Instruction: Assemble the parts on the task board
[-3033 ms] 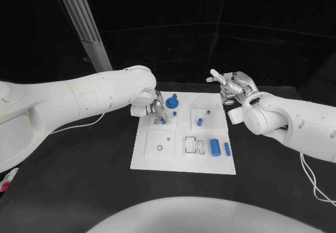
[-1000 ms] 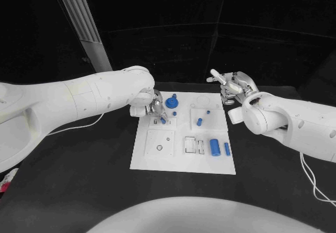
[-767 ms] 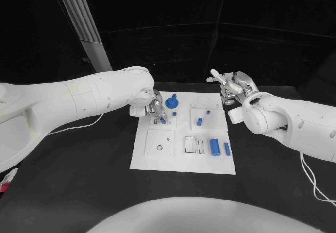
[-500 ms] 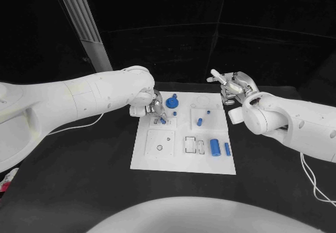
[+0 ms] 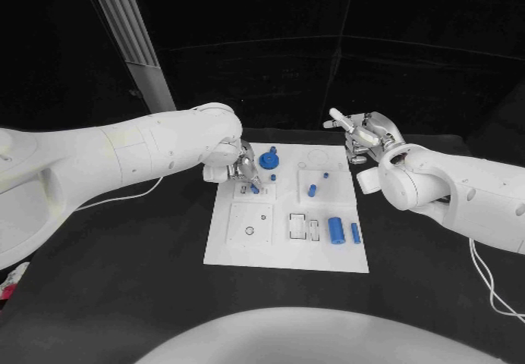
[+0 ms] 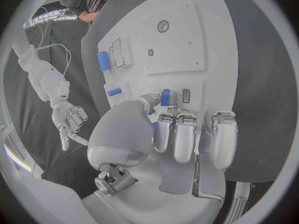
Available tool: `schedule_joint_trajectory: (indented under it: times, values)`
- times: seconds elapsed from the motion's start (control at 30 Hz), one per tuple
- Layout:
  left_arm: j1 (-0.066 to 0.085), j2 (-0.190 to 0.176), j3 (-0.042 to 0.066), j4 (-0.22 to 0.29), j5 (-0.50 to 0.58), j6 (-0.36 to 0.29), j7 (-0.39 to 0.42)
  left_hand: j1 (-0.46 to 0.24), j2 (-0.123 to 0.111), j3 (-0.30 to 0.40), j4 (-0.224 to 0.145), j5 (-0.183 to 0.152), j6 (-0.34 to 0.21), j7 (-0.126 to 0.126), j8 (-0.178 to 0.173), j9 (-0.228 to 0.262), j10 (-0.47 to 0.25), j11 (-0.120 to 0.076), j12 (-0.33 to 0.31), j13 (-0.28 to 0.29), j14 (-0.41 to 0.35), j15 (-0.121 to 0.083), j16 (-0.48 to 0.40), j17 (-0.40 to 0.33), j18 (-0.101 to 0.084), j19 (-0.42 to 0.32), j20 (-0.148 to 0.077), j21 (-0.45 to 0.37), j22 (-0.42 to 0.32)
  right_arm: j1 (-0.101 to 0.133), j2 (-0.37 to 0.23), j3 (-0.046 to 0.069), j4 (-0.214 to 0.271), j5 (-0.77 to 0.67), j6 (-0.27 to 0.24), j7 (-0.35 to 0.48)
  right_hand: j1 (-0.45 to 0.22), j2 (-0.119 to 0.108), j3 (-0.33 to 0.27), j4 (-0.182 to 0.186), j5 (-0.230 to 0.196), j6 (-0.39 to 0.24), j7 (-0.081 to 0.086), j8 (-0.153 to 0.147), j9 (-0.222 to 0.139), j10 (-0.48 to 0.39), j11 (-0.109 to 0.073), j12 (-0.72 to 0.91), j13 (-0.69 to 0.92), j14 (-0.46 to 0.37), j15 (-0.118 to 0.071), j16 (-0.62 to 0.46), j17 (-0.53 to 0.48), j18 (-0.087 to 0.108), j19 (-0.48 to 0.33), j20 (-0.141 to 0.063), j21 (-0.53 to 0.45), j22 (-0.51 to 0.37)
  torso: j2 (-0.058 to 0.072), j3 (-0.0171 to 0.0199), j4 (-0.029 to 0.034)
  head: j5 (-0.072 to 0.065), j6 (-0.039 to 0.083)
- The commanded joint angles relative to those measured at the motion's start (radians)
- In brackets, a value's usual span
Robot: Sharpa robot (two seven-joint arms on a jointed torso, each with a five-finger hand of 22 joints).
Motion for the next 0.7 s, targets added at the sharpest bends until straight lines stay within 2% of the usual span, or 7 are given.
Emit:
schedule_joint_trajectory:
  times: [0.03,0.7]
  values:
    - [0.001,-0.001,0.000,-0.001,-0.002,0.015,-0.008,0.009,0.001,0.001,-0.007,0.003,0.002,-0.007,0.003,0.002,0.102,0.003,0.001,0.263,0.102,0.001,0.003,0.263,-0.007,0.105,0.001,0.004,0.263,0.002,0.001,0.001,0.001,-0.001,-0.004,0.006,0.005,0.001,-0.006,-0.001,0.001,-0.001,-0.003,0.007,0.001,0.104,-0.001,0.000,0.263,0.104,-0.001,0.002,0.263,0.011,0.018,0.000,-0.006,0.206,0.000,-0.0002,0.0001,-0.001,0.000]
    - [0.001,0.004,0.000,-0.002,-0.002,0.018,-0.003,-0.002,-0.005,-0.006,-0.003,-0.002,0.002,-0.004,0.002,0.005,0.102,0.005,0.001,0.263,0.102,0.003,0.003,0.263,-0.007,0.105,0.001,0.004,0.263,0.002,0.001,0.001,0.001,-0.001,-0.004,0.004,0.005,0.001,-0.006,-0.001,0.001,-0.001,-0.003,0.007,0.001,0.104,-0.001,0.000,0.263,0.104,-0.001,0.002,0.263,0.011,0.018,0.000,-0.006,0.206,0.000,-0.0002,-0.0002,-0.002,0.000]
